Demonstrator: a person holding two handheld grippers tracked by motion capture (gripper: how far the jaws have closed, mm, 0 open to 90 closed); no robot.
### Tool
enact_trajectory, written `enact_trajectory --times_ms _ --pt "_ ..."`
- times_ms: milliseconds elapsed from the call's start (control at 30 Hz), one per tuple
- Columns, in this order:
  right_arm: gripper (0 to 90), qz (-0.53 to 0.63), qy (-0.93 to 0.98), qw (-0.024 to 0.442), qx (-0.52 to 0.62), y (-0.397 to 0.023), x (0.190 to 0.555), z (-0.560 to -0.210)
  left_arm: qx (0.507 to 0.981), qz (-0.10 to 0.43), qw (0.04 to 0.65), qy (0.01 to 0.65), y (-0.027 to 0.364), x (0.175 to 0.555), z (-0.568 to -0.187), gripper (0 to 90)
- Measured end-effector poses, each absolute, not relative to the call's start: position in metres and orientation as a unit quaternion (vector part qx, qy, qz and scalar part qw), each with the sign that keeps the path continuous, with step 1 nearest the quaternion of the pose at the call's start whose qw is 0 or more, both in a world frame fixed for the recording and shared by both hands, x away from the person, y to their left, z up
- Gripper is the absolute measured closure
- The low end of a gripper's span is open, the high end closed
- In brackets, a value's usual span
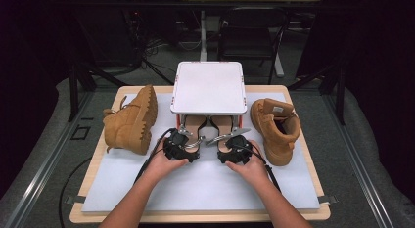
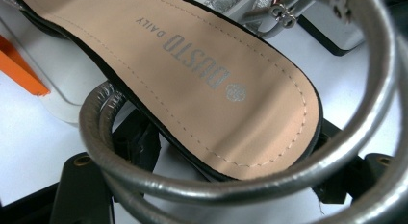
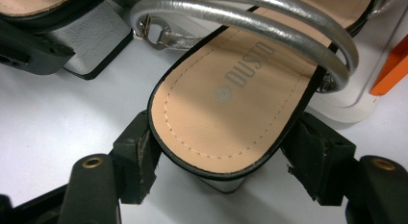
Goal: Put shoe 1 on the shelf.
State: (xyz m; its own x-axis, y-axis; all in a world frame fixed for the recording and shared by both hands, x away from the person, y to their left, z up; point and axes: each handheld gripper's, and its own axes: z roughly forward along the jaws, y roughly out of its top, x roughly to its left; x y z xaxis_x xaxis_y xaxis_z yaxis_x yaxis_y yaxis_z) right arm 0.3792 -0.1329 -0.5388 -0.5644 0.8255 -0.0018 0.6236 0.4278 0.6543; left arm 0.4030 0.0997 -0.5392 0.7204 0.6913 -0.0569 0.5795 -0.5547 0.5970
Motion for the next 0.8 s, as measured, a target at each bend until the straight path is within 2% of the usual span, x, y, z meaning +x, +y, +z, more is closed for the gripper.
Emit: enact_trajectory --times_ms 467,800 --pt "35.2 0.307 0.819 0.164 0.456 -0.135 0.370 -0.533 0.861 0.085 0.315 0.390 0.105 0.398 -0.540 30.4" --pt "36.0 0.315 0.815 0.163 0.457 -0.140 0.352 -0.521 0.851 0.081 0.338 0.394 0.114 0.383 -0.526 34.2"
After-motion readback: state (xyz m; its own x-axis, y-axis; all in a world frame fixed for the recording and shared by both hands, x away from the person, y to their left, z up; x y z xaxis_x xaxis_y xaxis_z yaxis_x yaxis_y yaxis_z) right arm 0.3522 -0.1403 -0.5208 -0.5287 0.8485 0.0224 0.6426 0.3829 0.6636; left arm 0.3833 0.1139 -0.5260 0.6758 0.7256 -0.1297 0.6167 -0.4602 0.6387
